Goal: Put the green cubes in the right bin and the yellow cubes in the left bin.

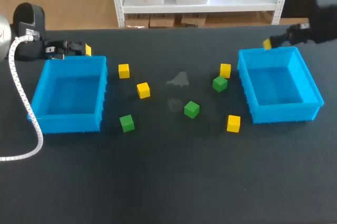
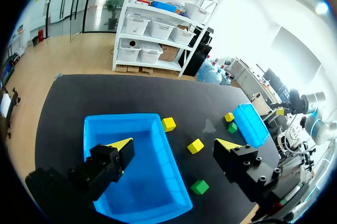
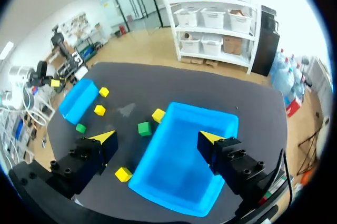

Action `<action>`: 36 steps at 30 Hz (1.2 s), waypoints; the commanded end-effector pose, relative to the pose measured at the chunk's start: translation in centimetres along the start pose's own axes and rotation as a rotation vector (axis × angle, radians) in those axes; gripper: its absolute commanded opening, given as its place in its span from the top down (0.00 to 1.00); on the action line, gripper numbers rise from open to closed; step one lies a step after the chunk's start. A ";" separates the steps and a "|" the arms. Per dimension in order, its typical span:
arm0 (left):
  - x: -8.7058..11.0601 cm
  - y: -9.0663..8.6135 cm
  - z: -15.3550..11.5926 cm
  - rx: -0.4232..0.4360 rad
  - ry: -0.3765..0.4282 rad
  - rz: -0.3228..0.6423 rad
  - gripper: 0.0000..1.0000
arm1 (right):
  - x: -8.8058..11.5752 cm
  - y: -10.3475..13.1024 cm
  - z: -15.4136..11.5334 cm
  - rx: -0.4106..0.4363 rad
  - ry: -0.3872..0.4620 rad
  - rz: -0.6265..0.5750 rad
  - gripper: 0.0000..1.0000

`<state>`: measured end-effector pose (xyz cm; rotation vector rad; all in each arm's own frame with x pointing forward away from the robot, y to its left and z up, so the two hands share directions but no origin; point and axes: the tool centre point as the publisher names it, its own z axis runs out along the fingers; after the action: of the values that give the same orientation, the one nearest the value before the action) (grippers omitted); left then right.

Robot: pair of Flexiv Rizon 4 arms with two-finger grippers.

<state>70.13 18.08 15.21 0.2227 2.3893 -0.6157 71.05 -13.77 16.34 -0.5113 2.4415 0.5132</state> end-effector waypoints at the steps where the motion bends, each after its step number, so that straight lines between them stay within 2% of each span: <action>1: 0.2 0.2 0.0 0.012 -0.007 0.002 0.00 | -1.3 2.1 1.5 0.076 0.070 -0.031 0.00; 10: 0.2 0.2 0.0 0.012 -0.007 0.002 0.00 | -1.2 5.8 4.4 0.104 0.174 -0.128 0.00; 17: 0.2 0.2 0.0 0.012 -0.007 0.002 0.00 | -0.1 8.2 7.3 0.141 0.242 -0.172 0.00; 21: 0.2 0.2 0.0 0.012 -0.007 0.002 0.00 | 0.8 9.5 8.7 0.127 0.286 -0.192 0.00; 28: 0.2 0.2 0.0 0.012 -0.007 0.002 0.00 | 2.5 11.4 10.5 0.109 0.362 -0.235 0.00; 36: 0.2 0.2 0.0 0.012 -0.007 0.002 0.00 | 3.6 12.2 12.5 0.103 0.405 -0.262 0.00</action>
<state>70.13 18.07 15.21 0.2227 2.3893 -0.6158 67.78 0.84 8.24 -0.9449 2.6888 0.1853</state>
